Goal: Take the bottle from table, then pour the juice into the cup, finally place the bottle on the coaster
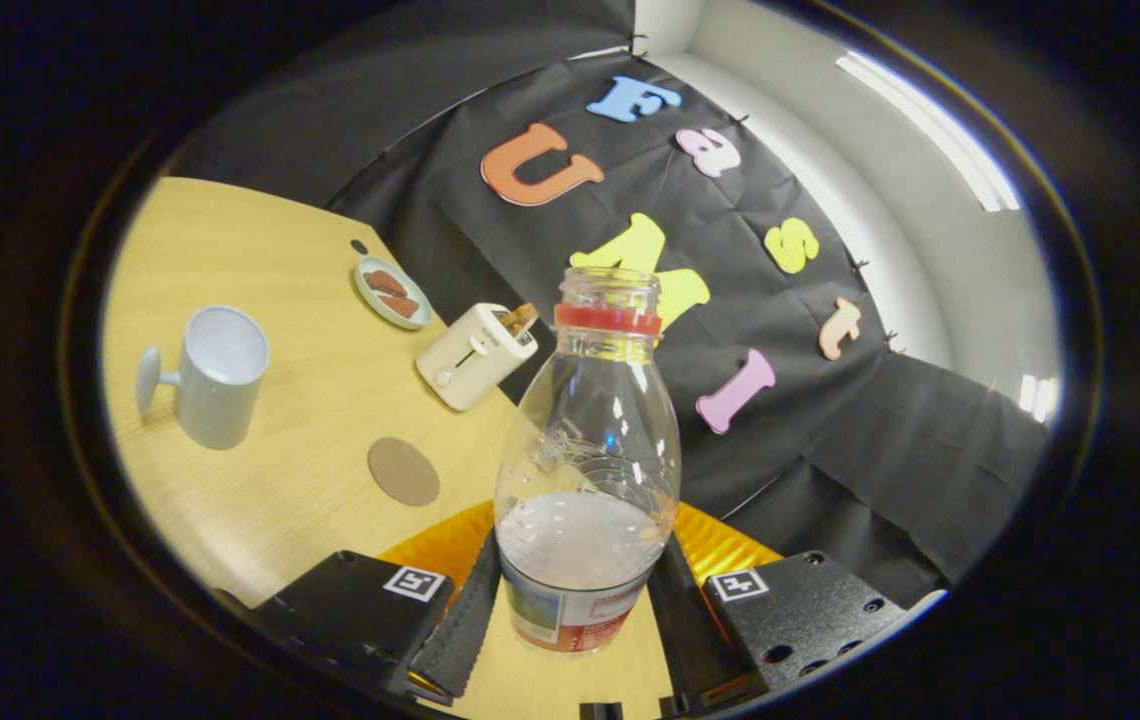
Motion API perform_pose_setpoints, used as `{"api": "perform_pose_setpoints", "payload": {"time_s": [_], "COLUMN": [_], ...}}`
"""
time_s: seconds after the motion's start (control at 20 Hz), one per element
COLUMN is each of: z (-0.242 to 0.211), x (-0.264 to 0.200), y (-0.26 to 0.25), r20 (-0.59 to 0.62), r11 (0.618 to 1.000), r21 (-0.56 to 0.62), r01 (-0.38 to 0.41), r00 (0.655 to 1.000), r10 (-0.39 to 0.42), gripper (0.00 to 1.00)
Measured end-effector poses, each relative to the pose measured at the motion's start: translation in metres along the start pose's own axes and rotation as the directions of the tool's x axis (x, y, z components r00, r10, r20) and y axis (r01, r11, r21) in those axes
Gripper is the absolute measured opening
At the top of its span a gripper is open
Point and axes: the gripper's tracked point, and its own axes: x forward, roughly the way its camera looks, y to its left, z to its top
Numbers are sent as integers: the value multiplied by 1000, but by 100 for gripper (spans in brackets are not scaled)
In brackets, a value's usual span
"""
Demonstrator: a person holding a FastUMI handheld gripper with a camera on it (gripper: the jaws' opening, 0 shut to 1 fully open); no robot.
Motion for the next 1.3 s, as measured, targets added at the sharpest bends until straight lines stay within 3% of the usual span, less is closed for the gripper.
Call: {"api": "perform_pose_setpoints", "payload": {"time_s": [0.55, 1.3], "z": [3, 52], "x": [11, 8], "y": [14, 39], "r20": [-13, 80], "r11": [980, 875], "r21": [-199, -483], "r01": [14, 28], "r00": [1000, 997], "r10": [-17, 13], "gripper": [82, 81]}}
